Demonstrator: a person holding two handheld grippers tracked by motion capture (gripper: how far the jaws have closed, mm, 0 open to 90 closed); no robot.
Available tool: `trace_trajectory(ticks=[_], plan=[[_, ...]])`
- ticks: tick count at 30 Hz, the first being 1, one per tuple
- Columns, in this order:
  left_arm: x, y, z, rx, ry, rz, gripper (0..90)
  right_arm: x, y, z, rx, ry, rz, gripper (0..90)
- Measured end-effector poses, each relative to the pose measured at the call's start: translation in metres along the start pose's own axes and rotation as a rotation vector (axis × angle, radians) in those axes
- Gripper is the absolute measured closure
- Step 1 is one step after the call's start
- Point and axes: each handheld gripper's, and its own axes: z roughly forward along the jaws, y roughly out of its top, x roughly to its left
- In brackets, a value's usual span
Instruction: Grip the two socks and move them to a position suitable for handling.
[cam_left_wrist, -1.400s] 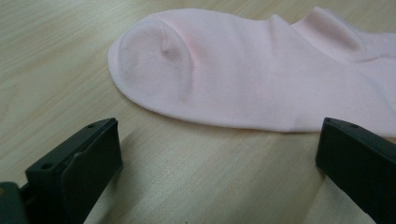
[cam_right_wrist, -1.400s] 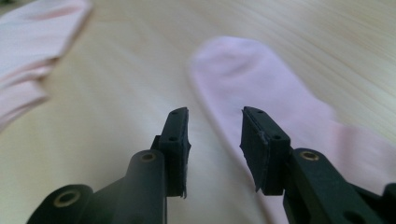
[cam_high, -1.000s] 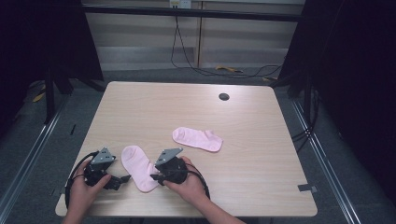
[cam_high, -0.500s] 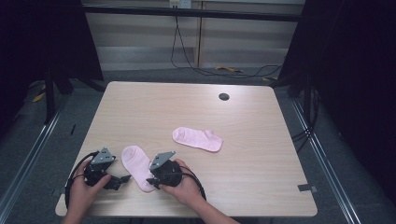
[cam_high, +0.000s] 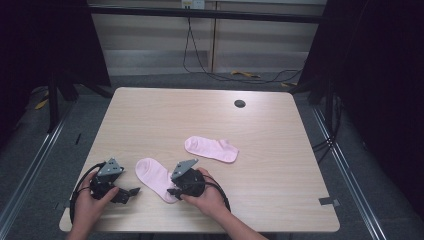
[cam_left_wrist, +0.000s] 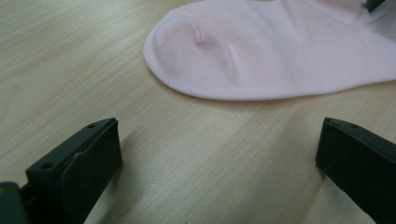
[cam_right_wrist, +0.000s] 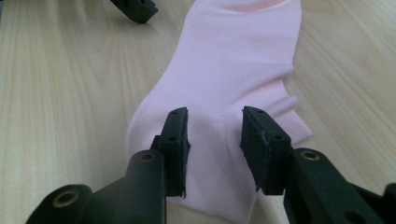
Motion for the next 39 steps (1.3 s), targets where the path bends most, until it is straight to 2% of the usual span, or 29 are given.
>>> trace_trajectory(ticks=[15,22,39], plan=[[0.000,0.000,0.000,0.000,0.000,0.003,0.0,-0.005,-0.006,-0.007,0.011,-0.010,-0.002,58.7],[0.000,0.000,0.000,0.000,0.000,0.000,0.0,-0.015,-0.017,-0.018,0.012,-0.014,0.012,56.7],[0.000,0.000,0.000,0.000,0.000,0.000,0.0,-0.024,-0.034,-0.036,0.018,-0.041,0.023,49.9]])
